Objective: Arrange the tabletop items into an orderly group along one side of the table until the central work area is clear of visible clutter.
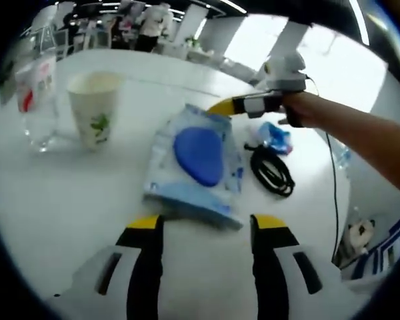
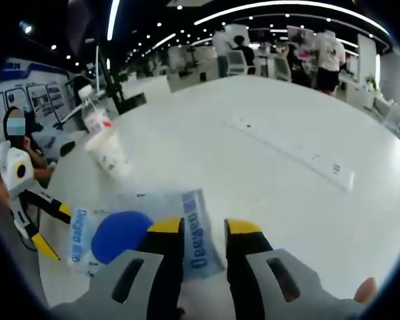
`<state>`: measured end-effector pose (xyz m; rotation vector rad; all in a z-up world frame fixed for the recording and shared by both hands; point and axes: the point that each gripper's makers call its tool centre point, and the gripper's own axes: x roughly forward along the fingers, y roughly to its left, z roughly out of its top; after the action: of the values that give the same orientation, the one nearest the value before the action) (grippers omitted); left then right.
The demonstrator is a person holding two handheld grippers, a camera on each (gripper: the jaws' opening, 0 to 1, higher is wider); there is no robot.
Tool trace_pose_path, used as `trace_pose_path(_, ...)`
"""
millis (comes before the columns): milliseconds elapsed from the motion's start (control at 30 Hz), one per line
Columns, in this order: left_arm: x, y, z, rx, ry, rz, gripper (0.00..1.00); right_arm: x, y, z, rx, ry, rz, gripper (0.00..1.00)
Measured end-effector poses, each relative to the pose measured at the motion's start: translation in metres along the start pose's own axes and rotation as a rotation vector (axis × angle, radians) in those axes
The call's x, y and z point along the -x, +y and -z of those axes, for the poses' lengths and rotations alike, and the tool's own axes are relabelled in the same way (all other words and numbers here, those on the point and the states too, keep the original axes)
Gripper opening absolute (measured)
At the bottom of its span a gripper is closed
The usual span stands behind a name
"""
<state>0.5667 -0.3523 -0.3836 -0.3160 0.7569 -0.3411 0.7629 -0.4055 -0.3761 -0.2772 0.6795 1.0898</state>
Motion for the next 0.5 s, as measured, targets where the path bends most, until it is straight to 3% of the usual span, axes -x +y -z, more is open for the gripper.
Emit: trace_pose_path(500,-0.0072,0.0014,-0.0053,0.007,0.005,-0.019,0.46,-0.0101,0.0041,0.0068,0.026,0.038,-0.031,0.17)
